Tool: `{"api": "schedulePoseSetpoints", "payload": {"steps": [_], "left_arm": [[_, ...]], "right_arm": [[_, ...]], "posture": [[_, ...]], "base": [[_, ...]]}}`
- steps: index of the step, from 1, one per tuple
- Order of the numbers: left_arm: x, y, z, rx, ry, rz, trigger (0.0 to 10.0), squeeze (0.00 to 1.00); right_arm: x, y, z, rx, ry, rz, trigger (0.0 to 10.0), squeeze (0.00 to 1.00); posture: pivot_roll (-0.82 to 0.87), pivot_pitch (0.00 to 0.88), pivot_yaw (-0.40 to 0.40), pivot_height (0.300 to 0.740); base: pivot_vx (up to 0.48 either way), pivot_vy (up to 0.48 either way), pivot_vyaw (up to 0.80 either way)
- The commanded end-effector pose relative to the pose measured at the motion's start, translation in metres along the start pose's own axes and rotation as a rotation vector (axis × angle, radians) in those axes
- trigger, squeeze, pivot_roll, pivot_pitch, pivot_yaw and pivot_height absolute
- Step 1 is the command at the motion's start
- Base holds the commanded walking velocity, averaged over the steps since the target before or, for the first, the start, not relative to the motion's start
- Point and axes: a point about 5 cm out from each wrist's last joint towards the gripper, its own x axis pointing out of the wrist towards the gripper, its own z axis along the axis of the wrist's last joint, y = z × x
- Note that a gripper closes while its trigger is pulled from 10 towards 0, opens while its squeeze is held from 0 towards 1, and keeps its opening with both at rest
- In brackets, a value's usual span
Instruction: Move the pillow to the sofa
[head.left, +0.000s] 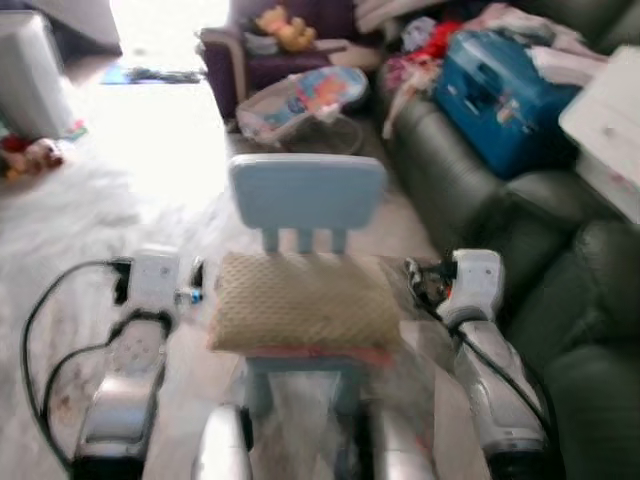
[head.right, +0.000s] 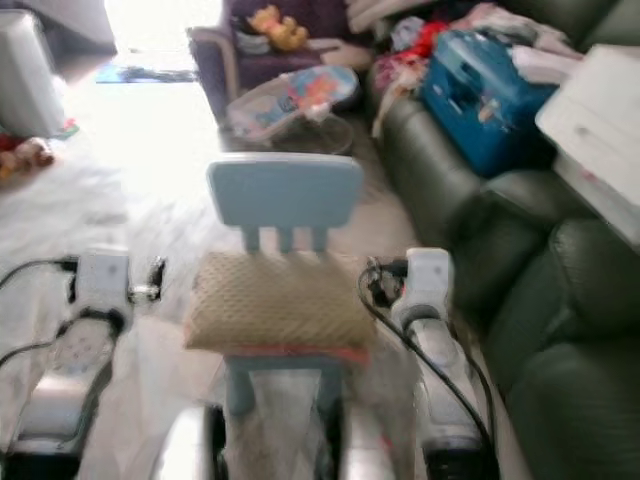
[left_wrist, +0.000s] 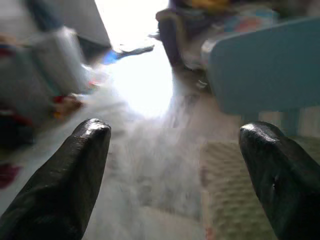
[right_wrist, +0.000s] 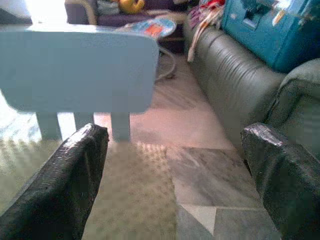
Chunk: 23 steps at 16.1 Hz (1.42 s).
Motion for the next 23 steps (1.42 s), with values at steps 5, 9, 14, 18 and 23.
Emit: {"api": "schedulePoseSetpoints", "payload": {"steps": [5,9,14,18,23], "left_arm": [[0.004,0.000,-0.006,0.024,0.036,-0.025,10.0,0.00],[0.006,-0.007,-0.007,-0.008,0.040,-0.027,10.0,0.00],[0.003,-0.009,-0.008,-0.028,0.048,-0.019,10.0,0.00],[0.004,-0.006,-0.008,-0.032,0.052,-0.005,10.0,0.00],[0.009,-0.011,-0.001,-0.055,0.035,-0.019,10.0,0.00]], "right_arm": [[0.005,0.008,0.004,0.034,-0.031,-0.012,10.0,0.00],[0.006,0.004,0.005,0.016,-0.034,-0.003,10.0,0.00],[0.008,0.010,0.006,0.010,-0.037,0.033,10.0,0.00],[0.008,0.013,0.005,0.014,-0.036,0.039,10.0,0.00],[0.010,0.009,0.007,0.015,-0.034,0.029,10.0,0.00]], "posture": [[0.06,0.000,0.020,0.645],[0.04,0.000,0.000,0.645],[0.06,0.001,-0.011,0.605],[0.05,0.007,-0.008,0.566],[0.05,0.025,-0.013,0.566]], "base": [[0.000,0.000,0.00],[0.000,0.000,0.00],[0.000,0.000,0.00],[0.000,0.000,0.00],[0.000,0.000,0.00]]}}
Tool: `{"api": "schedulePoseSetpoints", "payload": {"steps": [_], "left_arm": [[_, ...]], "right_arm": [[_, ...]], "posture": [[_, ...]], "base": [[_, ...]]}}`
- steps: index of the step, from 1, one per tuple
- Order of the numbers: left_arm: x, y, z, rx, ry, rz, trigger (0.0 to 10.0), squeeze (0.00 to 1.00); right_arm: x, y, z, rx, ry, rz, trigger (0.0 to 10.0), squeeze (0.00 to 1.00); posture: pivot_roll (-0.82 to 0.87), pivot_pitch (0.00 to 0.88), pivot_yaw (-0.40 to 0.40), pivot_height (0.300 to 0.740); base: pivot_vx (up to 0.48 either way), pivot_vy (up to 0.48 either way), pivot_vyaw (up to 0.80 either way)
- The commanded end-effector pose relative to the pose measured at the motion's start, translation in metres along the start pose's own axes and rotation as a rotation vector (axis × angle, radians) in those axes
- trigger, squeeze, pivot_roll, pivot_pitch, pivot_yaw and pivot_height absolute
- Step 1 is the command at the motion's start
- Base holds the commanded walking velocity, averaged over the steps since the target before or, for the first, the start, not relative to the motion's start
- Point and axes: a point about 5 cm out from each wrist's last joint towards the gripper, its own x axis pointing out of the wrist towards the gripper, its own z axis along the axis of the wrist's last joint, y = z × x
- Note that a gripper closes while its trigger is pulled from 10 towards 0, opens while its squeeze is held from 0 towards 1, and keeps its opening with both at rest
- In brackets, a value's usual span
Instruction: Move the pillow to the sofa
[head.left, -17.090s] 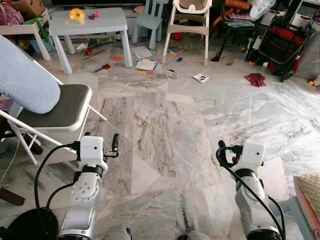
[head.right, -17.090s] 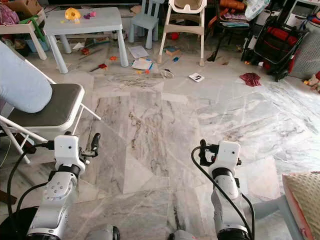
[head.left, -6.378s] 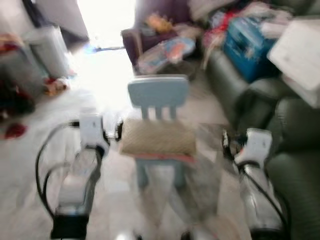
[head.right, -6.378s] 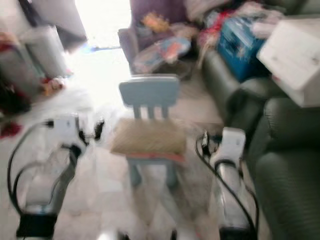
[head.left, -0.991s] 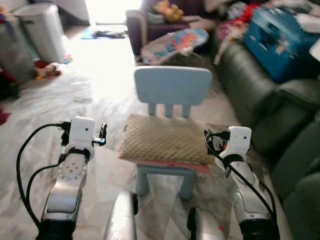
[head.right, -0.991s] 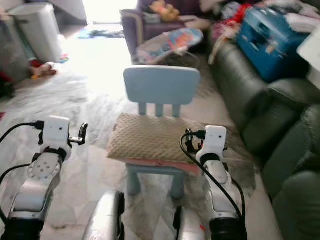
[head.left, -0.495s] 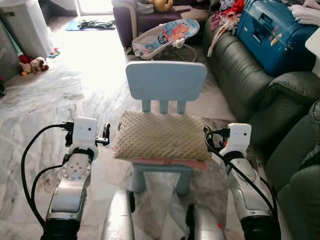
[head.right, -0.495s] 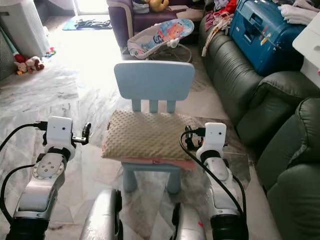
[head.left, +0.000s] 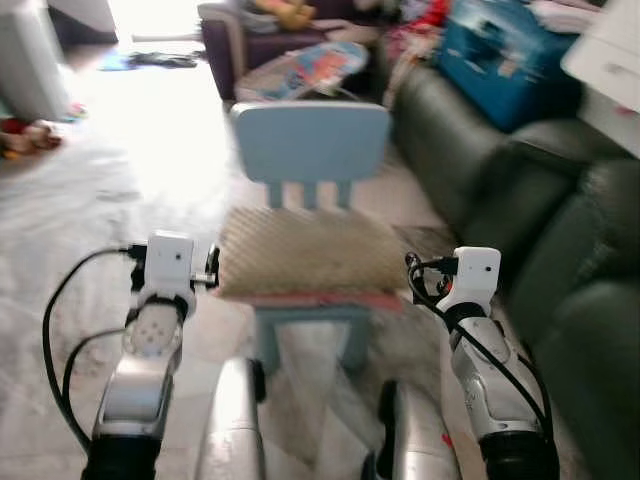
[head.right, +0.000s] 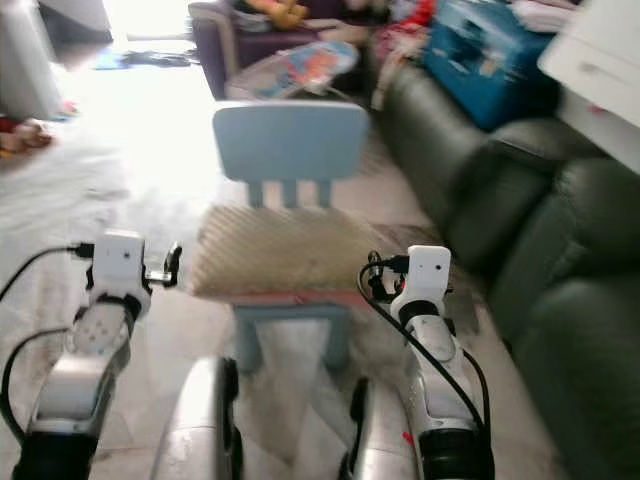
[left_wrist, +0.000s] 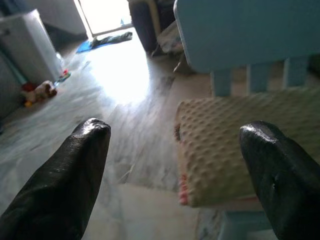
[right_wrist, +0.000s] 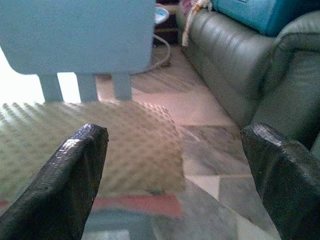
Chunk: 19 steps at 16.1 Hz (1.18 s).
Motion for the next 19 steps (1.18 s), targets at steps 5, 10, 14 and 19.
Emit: {"api": "schedulePoseSetpoints", "payload": {"steps": [5,10,14,19], "left_arm": [[-0.0027,0.0047,-0.0076,-0.015,0.031,0.030,10.0,0.00],[-0.0023,0.0002,-0.0071,-0.029,0.025,0.021,10.0,0.00],[-0.0015,-0.0016,-0.0077,-0.031,0.028,0.018,10.0,0.00],[0.0001,-0.0023,-0.0062,-0.033,0.023,0.017,10.0,0.00]], "right_arm": [[0.0058,0.0063,0.0134,-0.027,-0.061,0.029,10.0,0.00],[0.0062,0.0069,0.0126,-0.016,-0.058,0.035,10.0,0.00],[0.0041,0.0116,0.0132,-0.046,-0.074,0.061,10.0,0.00],[0.0059,0.0096,0.0147,-0.050,-0.080,0.057,10.0,0.00]], "posture": [[0.04,0.024,-0.017,0.566],[0.04,0.015,-0.018,0.566],[0.04,0.006,-0.018,0.566],[0.03,0.008,-0.018,0.566]], "base": [[0.000,0.000,0.00],[0.101,0.000,0.00],[0.327,0.000,0.00],[0.399,0.000,0.31]]}}
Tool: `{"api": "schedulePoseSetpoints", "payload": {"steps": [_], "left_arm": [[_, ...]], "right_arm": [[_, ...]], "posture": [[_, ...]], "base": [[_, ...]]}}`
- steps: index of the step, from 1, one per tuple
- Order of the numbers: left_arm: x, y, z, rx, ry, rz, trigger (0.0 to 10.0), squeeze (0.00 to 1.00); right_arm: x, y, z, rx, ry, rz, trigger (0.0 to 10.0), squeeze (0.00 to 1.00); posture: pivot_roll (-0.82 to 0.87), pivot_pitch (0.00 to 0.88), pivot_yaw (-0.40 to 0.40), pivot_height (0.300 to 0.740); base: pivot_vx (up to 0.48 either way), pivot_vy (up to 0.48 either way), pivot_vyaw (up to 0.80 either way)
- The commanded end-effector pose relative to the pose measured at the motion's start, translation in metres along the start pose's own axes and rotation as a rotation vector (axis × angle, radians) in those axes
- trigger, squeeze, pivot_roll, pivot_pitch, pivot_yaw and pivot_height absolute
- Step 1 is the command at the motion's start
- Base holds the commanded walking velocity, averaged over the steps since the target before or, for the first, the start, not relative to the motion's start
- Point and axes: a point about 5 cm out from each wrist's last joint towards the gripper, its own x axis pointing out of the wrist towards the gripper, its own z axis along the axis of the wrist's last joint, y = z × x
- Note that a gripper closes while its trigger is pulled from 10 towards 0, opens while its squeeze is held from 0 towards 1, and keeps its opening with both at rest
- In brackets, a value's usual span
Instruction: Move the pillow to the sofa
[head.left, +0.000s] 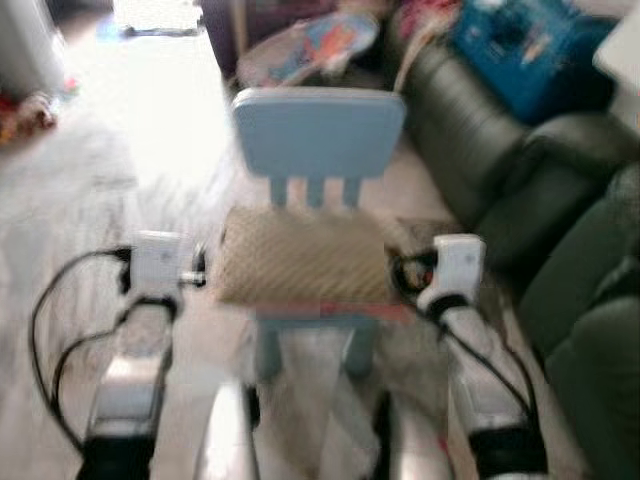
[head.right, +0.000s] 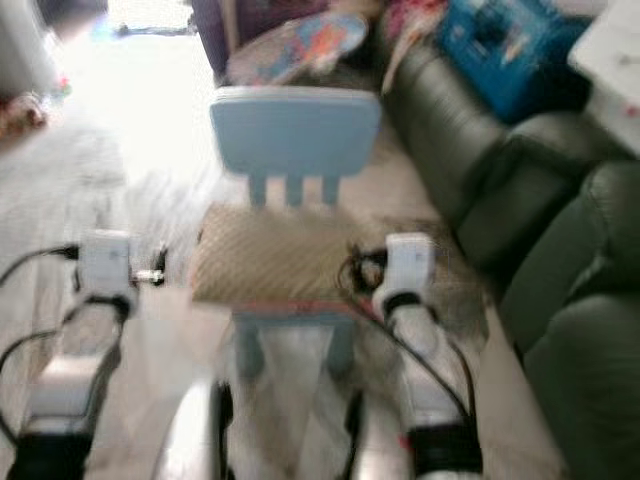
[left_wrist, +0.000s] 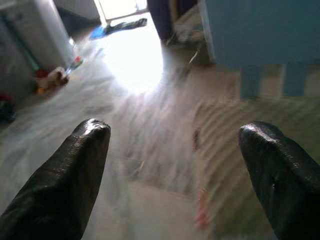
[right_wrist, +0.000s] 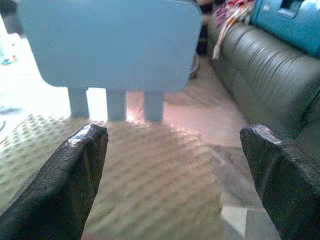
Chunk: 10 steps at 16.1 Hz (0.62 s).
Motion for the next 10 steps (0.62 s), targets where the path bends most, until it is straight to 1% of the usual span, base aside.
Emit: {"api": "schedulePoseSetpoints", "payload": {"steps": [1,6,8,10], "left_arm": [[-0.0008,-0.0116,0.0003,-0.008,0.001,-0.032,10.0,0.00],[-0.0003,-0.0130,-0.0006,-0.015,0.004,-0.032,10.0,0.00],[0.0003,-0.0119,-0.0019,-0.013,0.010,0.001,10.0,0.00],[0.0005,-0.0125,-0.0046,-0.001,0.031,-0.001,10.0,0.00]], "right_arm": [[-0.0035,-0.0148,-0.0041,-0.011,0.020,-0.044,10.0,0.00],[-0.0042,-0.0149,-0.0056,-0.018,0.028,-0.047,10.0,0.00],[-0.0042,-0.0152,-0.0072,-0.007,0.041,-0.042,10.0,0.00],[-0.0039,-0.0160,-0.0104,0.002,0.079,-0.044,10.0,0.00]], "posture": [[0.03,0.010,-0.018,0.566],[0.03,0.011,-0.020,0.566],[0.03,0.011,-0.021,0.566],[0.03,0.013,-0.023,0.566]], "base": [[0.405,0.000,0.00],[0.365,0.000,0.00],[0.000,0.000,0.00],[0.000,0.000,0.00]]}}
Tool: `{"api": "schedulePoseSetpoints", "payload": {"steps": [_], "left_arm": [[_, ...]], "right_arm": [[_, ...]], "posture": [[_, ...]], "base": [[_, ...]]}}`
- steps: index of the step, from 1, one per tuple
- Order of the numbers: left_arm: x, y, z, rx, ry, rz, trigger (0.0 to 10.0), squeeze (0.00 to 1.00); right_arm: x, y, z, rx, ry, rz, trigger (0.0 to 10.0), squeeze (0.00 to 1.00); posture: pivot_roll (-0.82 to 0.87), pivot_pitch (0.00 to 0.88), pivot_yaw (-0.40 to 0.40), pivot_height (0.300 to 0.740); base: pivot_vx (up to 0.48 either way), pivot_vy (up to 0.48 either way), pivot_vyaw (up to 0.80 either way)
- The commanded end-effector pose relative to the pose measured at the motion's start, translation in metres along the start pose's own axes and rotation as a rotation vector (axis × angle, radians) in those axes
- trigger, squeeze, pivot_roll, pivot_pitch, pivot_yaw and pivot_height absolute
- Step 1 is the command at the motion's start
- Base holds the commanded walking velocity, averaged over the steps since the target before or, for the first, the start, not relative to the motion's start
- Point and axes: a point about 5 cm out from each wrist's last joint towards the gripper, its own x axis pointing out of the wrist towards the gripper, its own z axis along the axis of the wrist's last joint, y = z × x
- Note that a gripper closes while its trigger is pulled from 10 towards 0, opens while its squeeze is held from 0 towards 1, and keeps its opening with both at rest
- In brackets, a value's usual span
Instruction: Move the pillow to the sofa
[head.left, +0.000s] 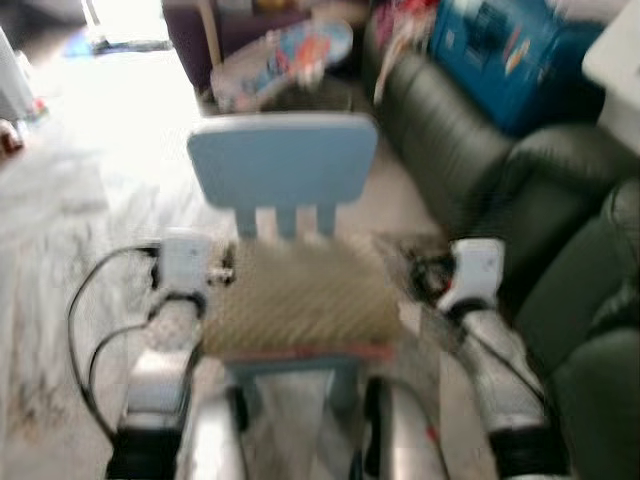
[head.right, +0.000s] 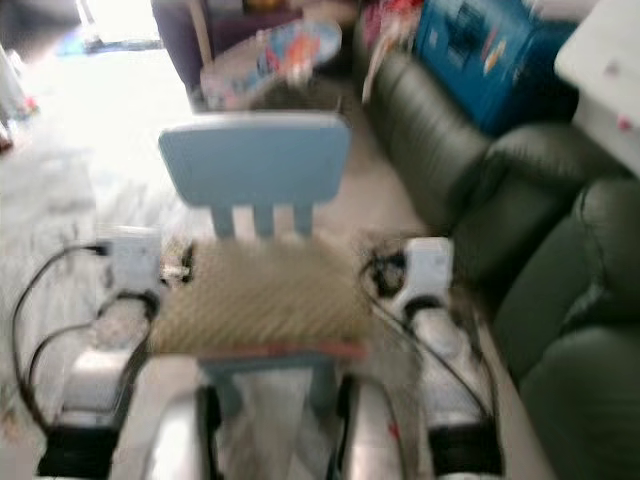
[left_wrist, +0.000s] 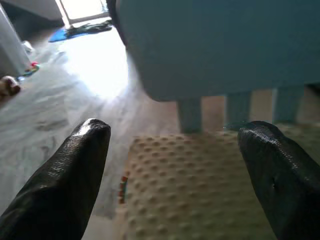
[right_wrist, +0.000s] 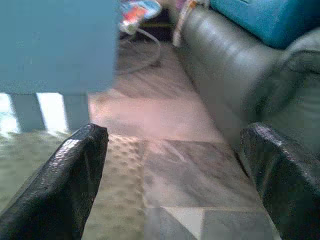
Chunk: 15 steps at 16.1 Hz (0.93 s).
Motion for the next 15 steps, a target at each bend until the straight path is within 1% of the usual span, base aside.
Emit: {"api": "schedulePoseSetpoints", "payload": {"steps": [1,2,3,4,5,6,7,8,9,11,12,13,15], "left_arm": [[0.000,0.011,-0.010,0.028,0.059,0.036,10.0,0.00],[-0.002,0.013,-0.019,0.023,0.114,0.024,10.0,0.00],[-0.004,0.015,-0.025,0.012,0.149,0.027,10.0,0.62],[-0.005,0.019,-0.030,0.015,0.181,0.033,10.0,1.00],[-0.005,0.024,-0.034,0.025,0.207,0.033,10.0,1.00],[-0.002,0.028,-0.036,0.039,0.234,0.039,10.0,1.00],[-0.002,0.028,-0.036,0.039,0.234,0.039,10.0,1.00],[0.003,0.033,-0.039,0.046,0.270,0.037,10.0,1.00],[0.004,0.034,-0.040,0.046,0.281,0.031,10.0,1.00],[0.009,0.036,-0.046,0.000,0.331,0.020,10.0,1.00],[0.015,0.037,-0.048,-0.015,0.354,0.014,10.0,1.00],[0.020,0.036,-0.046,-0.016,0.355,0.007,10.0,1.00],[0.028,0.036,-0.042,-0.009,0.359,0.012,10.0,1.00]], "right_arm": [[0.000,0.005,-0.007,0.030,0.062,0.005,10.0,0.00],[-0.001,0.004,-0.014,0.036,0.111,0.009,10.0,0.00],[-0.003,0.002,-0.018,0.041,0.134,0.017,10.0,0.00],[-0.003,0.001,-0.021,0.036,0.165,0.029,10.0,1.00],[-0.002,-0.002,-0.023,0.030,0.195,0.035,10.0,1.00],[0.001,-0.005,-0.025,0.039,0.225,0.043,10.0,1.00],[0.001,-0.005,-0.025,0.039,0.225,0.043,10.0,1.00],[0.006,-0.006,-0.029,0.063,0.271,0.059,10.0,1.00],[0.007,-0.006,-0.031,0.070,0.287,0.069,10.0,1.00],[0.011,0.002,-0.032,0.102,0.310,0.104,10.0,1.00],[0.016,0.012,-0.033,0.127,0.322,0.147,10.0,1.00],[0.019,0.017,-0.034,0.109,0.328,0.160,10.0,1.00],[0.023,0.019,-0.038,0.102,0.354,0.156,10.0,1.00]], "posture": [[0.03,0.014,-0.023,0.566],[0.03,0.022,-0.028,0.566],[0.03,0.030,-0.030,0.566],[0.03,0.040,-0.030,0.566],[0.02,0.058,-0.028,0.566],[0.03,0.071,-0.026,0.566],[0.03,0.071,-0.026,0.566],[0.03,0.102,-0.018,0.566],[0.03,0.107,-0.017,0.566],[0.03,0.140,-0.012,0.566],[0.03,0.169,-0.012,0.566],[0.04,0.188,-0.016,0.566],[0.05,0.232,-0.017,0.566]], "base": [[0.000,0.000,0.00],[0.000,0.000,0.00],[0.000,0.000,0.00],[0.000,0.000,0.00],[0.000,0.000,0.00],[0.000,0.000,0.00],[0.000,0.000,0.00],[0.000,0.000,0.00],[0.000,0.000,0.00],[0.000,0.000,0.00],[0.000,0.000,0.00],[0.000,0.000,0.00],[0.000,0.000,0.00]]}}
